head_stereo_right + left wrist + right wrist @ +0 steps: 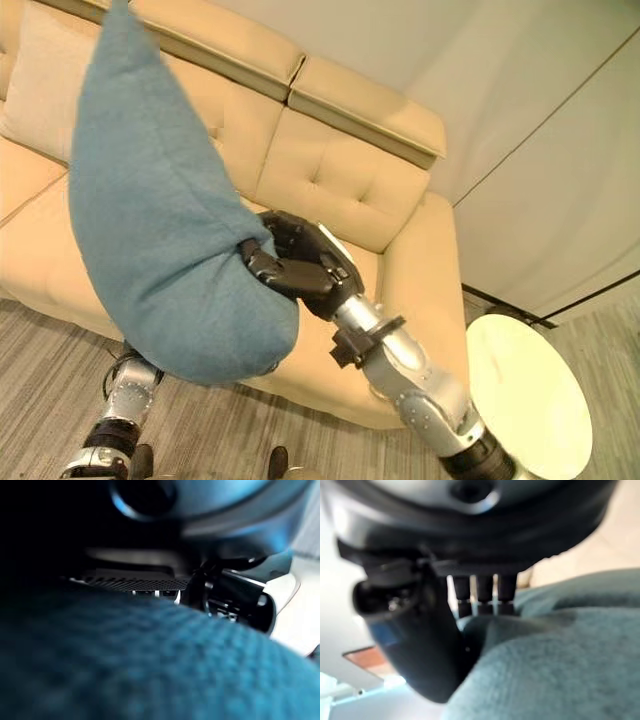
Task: Pick up all the scattered cushions and arrange them neatly on the sofa.
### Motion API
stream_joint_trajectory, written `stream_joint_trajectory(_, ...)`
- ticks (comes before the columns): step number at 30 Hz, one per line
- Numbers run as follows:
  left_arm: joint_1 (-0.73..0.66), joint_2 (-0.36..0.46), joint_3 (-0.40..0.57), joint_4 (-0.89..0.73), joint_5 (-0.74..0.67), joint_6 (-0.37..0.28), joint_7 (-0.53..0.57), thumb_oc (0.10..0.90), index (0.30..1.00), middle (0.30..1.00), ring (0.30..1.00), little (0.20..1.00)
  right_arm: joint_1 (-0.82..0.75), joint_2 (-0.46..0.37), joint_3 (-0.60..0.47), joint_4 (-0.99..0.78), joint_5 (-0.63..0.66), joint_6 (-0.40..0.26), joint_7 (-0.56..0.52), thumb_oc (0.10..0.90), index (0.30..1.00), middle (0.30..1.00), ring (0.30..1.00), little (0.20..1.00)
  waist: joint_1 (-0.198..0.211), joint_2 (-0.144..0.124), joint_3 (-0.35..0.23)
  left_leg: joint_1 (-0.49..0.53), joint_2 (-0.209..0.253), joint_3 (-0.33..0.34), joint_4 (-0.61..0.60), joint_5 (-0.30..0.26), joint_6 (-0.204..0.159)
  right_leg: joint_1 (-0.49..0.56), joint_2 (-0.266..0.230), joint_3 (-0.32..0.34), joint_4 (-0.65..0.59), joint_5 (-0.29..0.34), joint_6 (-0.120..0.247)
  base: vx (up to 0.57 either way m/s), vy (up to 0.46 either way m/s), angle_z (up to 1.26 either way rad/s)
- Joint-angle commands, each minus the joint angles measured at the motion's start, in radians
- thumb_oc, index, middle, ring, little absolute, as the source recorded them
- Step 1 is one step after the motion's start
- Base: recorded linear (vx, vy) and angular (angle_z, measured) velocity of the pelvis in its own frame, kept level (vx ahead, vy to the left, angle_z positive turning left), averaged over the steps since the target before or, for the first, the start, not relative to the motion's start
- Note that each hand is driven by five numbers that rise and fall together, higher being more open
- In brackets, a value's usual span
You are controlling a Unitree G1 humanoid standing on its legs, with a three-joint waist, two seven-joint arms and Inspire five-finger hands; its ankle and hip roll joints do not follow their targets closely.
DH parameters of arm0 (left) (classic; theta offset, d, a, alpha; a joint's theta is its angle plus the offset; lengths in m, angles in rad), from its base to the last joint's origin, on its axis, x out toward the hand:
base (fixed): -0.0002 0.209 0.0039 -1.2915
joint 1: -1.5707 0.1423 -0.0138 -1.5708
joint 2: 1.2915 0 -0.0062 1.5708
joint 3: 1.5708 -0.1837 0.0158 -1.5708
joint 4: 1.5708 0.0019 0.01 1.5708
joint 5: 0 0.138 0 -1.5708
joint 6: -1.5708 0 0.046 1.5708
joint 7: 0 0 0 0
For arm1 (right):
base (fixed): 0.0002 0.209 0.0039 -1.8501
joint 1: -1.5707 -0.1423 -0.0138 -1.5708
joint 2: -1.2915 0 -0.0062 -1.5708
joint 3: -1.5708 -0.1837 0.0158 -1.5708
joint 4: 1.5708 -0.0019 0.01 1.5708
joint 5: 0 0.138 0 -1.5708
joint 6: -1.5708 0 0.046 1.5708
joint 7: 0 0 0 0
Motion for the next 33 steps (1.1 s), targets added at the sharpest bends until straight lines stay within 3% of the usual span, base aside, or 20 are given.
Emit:
stream_joint_trajectory(1, -0.089, -0.013, -0.137, -0.165, 0.032, 0.004, -0.107, 0.400, 0.300, 0.300, 0.300, 0.300, -0.054, 0.048, -0.052, -0.092, 0.074, -0.167, 0.030, 0.400, 0.300, 0.300, 0.300, 0.300, 0.001, -0.012, -0.125, 0.014, 0.018, 0.036, 0.005, -0.098, 0.023, -0.065, -0.010, -0.039, 0.066, -0.049, 0.039, -0.02, 0.000, 0.03)
stream_joint_trajectory(4, -0.022, 0.005, -0.199, -0.248, 0.050, 0.029, -0.138, 0.400, 0.300, 0.300, 0.300, 0.300, -0.052, 0.023, -0.075, -0.079, 0.068, -0.157, 0.033, 0.400, 0.300, 0.300, 0.300, 0.300, 0.014, 0.001, -0.120, 0.009, 0.016, 0.029, 0.004, -0.096, 0.026, -0.063, -0.011, -0.048, 0.062, -0.046, 0.038, -0.01, 0.020, 0.06)
stream_joint_trajectory(6, 0.076, 0.044, -0.243, -0.365, 0.089, 0.060, -0.180, 0.400, 0.300, 0.300, 0.300, 0.300, -0.035, -0.018, -0.141, -0.026, 0.040, -0.138, 0.026, 0.400, 0.300, 0.300, 0.300, 0.300, 0.031, 0.032, -0.114, 0.004, 0.009, 0.022, 0.006, -0.093, 0.030, -0.055, -0.016, -0.058, 0.055, -0.042, 0.040, 0.02, 0.050, 0.09)
stream_joint_trajectory(7, 0.077, 0.044, -0.244, -0.366, 0.090, 0.061, -0.180, 0.400, 0.300, 0.300, 0.300, 0.300, -0.034, -0.018, -0.141, -0.025, 0.040, -0.138, 0.027, 0.400, 0.300, 0.300, 0.300, 0.300, 0.032, 0.033, -0.114, 0.005, 0.009, 0.023, 0.006, -0.093, 0.030, -0.055, -0.016, -0.058, 0.055, -0.042, 0.040, 0.03, 0.039, 0.08)
stream_joint_trajectory(10, 0.113, 0.082, -0.211, -0.415, 0.117, 0.063, -0.200, 0.400, 0.300, 0.300, 0.300, 0.300, 0.003, -0.063, -0.199, 0.028, -0.029, -0.098, 0.046, 0.400, 0.300, 0.300, 0.300, 0.300, 0.035, 0.057, -0.114, 0.009, 0.003, 0.021, 0.006, -0.095, 0.031, -0.047, -0.023, -0.061, 0.047, -0.038, 0.044, 0.04, 0.051, 0.08)
stream_joint_trajectory(11, 0.134, 0.109, -0.184, -0.451, 0.135, 0.060, -0.209, 0.400, 0.300, 0.300, 0.300, 0.300, 0.042, -0.078, -0.227, 0.082, -0.079, -0.075, 0.069, 0.400, 0.300, 0.300, 0.300, 0.300, 0.034, 0.077, -0.113, 0.014, -0.005, 0.022, 0.010, -0.101, 0.034, -0.042, -0.032, -0.060, 0.044, -0.034, 0.046, 0.04, 0.062, 0.06)
stream_joint_trajectory(12, 0.134, 0.109, -0.185, -0.451, 0.135, 0.060, -0.209, 0.400, 0.300, 0.300, 0.300, 0.300, 0.043, -0.078, -0.227, 0.082, -0.079, -0.075, 0.069, 0.400, 0.300, 0.300, 0.300, 0.300, 0.035, 0.078, -0.113, 0.015, -0.005, 0.022, 0.010, -0.101, 0.034, -0.041, -0.032, -0.059, 0.044, -0.034, 0.046, 0.07, 0.108, 0.03)
stream_joint_trajectory(13, 0.137, 0.146, -0.152, -0.474, 0.178, 0.054, -0.212, 0.400, 0.300, 0.300, 0.300, 0.300, 0.074, -0.094, -0.248, 0.145, -0.134, -0.050, 0.091, 0.400, 0.300, 0.300, 0.300, 0.300, 0.033, 0.096, -0.112, 0.022, -0.015, 0.025, 0.015, -0.110, 0.038, -0.035, -0.045, -0.055, 0.038, -0.027, 0.052, 0.06, 0.092, 0.02)
stream_joint_trajectory(18, 0.091, 0.225, -0.108, -0.484, 0.261, 0.046, -0.242, 0.400, 0.300, 0.300, 0.300, 0.300, 0.104, -0.068, -0.243, 0.266, -0.251, -0.014, 0.147, 0.400, 0.300, 0.300, 0.300, 0.300, 0.032, 0.128, -0.108, 0.024, -0.053, 0.036, 0.056, -0.144, 0.055, -0.032, -0.085, -0.030, 0.021, 0.010, 0.070, 0.05, 0.118, -0.03)
stream_joint_trajectory(21, 0.062, 0.252, -0.113, -0.473, 0.293, 0.036, -0.253, 0.400, 0.300, 0.300, 0.300, 0.300, 0.108, -0.038, -0.244, 0.300, -0.290, 0.002, 0.163, 0.400, 0.300, 0.300, 0.300, 0.300, 0.029, 0.132, -0.102, 0.012, -0.077, 0.040, 0.091, -0.168, 0.067, -0.040, -0.114, -0.017, 0.023, 0.035, 0.083, 0.02, 0.159, -0.07)
stream_joint_trajectory(24, -0.027, 0.260, -0.165, -0.458, 0.337, 0.034, -0.260, 0.400, 0.300, 0.300, 0.300, 0.300, 0.133, 0.029, -0.235, 0.329, -0.347, 0.016, 0.193, 0.400, 0.300, 0.300, 0.300, 0.300, 0.017, 0.146, -0.085, -0.020, -0.135, 0.031, 0.154, -0.215, 0.107, -0.062, -0.179, 0.001, 0.097, 0.043, 0.100, 0.03, 0.256, -0.06)
stream_joint_trajectory(25, -0.049, 0.253, -0.185, -0.459, 0.345, 0.042, -0.264, 0.400, 0.300, 0.300, 0.300, 0.300, 0.149, 0.050, -0.237, 0.333, -0.358, 0.025, 0.196, 0.400, 0.300, 0.300, 0.300, 0.300, 0.014, 0.148, -0.076, -0.029, -0.147, 0.023, 0.169, -0.223, 0.121, -0.077, -0.189, 0.006, 0.157, 0.040, 0.095, -0.01, 0.305, 0.03)
stream_joint_trajectory(26, -0.081, 0.241, -0.221, -0.460, 0.359, 0.043, -0.259, 0.400, 0.300, 0.300, 0.300, 0.300, 0.143, 0.084, -0.222, 0.345, -0.371, 0.026, 0.189, 0.400, 0.300, 0.300, 0.300, 0.300, 0.006, 0.161, -0.040, -0.023, -0.157, 0.029, 0.193, -0.243, 0.146, -0.135, -0.204, 0.003, 0.299, 0.077, 0.086, -0.01, 0.213, 0.03)
stream_joint_trajectory(27, -0.083, 0.241, -0.221, -0.459, 0.359, 0.043, -0.259, 0.400, 0.300, 0.300, 0.300, 0.300, 0.142, 0.084, -0.222, 0.346, -0.371, 0.026, 0.189, 0.400, 0.300, 0.300, 0.300, 0.300, 0.008, 0.159, -0.040, -0.024, -0.159, 0.032, 0.195, -0.245, 0.147, -0.140, -0.206, 0.007, 0.305, 0.075, 0.087, 0.01, 0.297, 0.03)
stream_joint_trajectory(28, -0.100, 0.224, -0.249, -0.480, 0.373, 0.049, -0.248, 0.400, 0.300, 0.300, 0.300, 0.300, 0.130, 0.108, -0.207, 0.346, -0.395, 0.022, 0.186, 0.400, 0.300, 0.300, 0.300, 0.300, 0.004, 0.185, -0.002, -0.003, -0.157, 0.056, 0.201, -0.260, 0.168, -0.188, -0.227, -0.058, 0.436, 0.099, 0.079, 0.02, 0.157, -0.05)
stream_joint_trajectory(30, -0.110, 0.217, -0.269, -0.487, 0.390, 0.054, -0.250, 0.400, 0.300, 0.300, 0.300, 0.300, 0.132, 0.124, -0.206, 0.336, -0.391, 0.025, 0.182, 0.400, 0.300, 0.300, 0.300, 0.300, -0.006, 0.188, 0.005, 0.017, -0.162, 0.065, 0.194, -0.268, 0.172, -0.206, -0.219, -0.081, 0.477, 0.077, 0.072, 0.17, 0.167, -0.21)
stream_joint_trajectory(31, -0.119, 0.196, -0.297, -0.482, 0.411, 0.056, -0.246, 0.400, 0.300, 0.300, 0.300, 0.300, 0.130, 0.133, -0.206, 0.329, -0.382, 0.009, 0.171, 0.400, 0.300, 0.300, 0.300, 0.300, -0.025, 0.189, 0.007, 0.051, -0.178, 0.071, 0.181, -0.282, 0.175, -0.238, -0.183, -0.113, 0.456, 0.048, 0.061, 0.24, 0.119, -0.19)
stream_joint_trajectory(33, -0.119, 0.195, -0.297, -0.482, 0.412, 0.056, -0.246, 0.400, 0.300, 0.300, 0.300, 0.300, 0.130, 0.132, -0.206, 0.329, -0.382, 0.009, 0.171, 0.400, 0.300, 0.300, 0.300, 0.300, -0.025, 0.190, 0.010, 0.055, -0.176, 0.071, 0.181, -0.284, 0.174, -0.235, -0.182, -0.114, 0.457, 0.045, 0.061, 0.18, 0.024, -0.29)
